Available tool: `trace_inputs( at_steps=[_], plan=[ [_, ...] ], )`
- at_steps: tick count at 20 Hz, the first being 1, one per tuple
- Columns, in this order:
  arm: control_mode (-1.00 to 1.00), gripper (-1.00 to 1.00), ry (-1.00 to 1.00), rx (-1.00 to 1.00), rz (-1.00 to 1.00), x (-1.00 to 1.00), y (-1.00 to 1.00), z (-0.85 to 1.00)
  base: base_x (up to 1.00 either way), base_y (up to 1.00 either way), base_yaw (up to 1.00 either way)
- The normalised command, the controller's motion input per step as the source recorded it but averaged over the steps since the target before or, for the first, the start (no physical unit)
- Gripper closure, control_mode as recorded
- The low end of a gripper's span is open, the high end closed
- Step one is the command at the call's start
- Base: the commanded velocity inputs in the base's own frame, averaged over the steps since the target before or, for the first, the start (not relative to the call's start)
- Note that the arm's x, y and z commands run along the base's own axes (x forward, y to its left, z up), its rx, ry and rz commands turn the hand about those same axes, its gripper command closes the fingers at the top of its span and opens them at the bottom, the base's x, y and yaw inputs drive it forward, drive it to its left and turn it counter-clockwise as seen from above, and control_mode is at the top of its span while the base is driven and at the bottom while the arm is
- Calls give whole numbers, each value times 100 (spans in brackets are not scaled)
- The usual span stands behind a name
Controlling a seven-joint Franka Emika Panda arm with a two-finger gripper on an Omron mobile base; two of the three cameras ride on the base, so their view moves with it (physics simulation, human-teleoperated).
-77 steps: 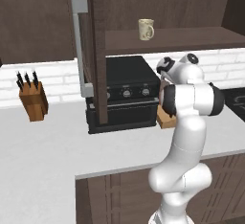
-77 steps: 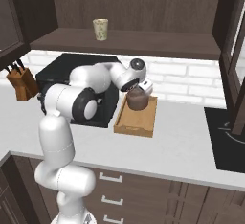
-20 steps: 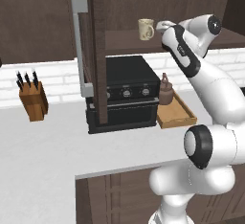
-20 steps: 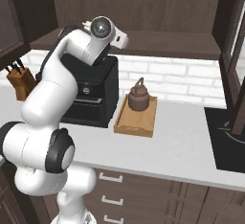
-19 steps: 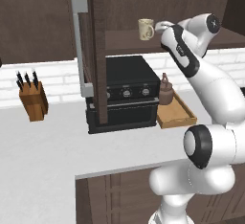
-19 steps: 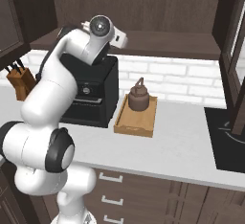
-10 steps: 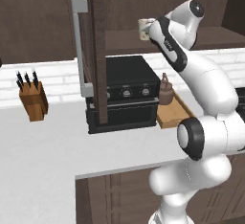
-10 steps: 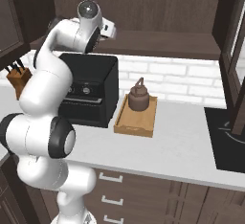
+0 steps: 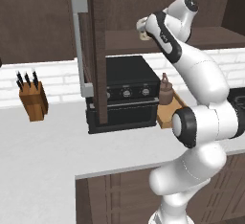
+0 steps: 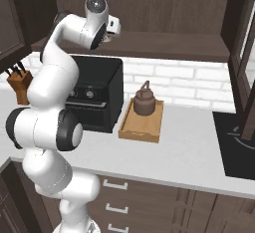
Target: Pick the kettle from the counter and place it on the tray. Then pick the mug from the cabinet and place it on the tray. Then close the cabinet doors.
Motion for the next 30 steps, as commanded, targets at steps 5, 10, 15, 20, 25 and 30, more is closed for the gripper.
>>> trace_inputs(
  at_steps=[5, 10, 15, 20, 25, 30],
  plan=[
    [-100, -100, -1, -4, 6, 11, -1, -7, 0, 0, 0],
    [-100, -100, -1, 0, 17, 16, 0, -9, 0, 0, 0],
    [-100, -100, -1, 0, 15, 9, -17, -2, 0, 0, 0],
    [-100, -100, 0, 0, 13, 10, -8, 0, 0, 0, 0],
    [-100, 100, 0, 0, 10, 15, 0, -8, 0, 0, 0],
    [-100, 100, 0, 0, 8, 21, 1, -12, 0, 0, 0]
  ],
)
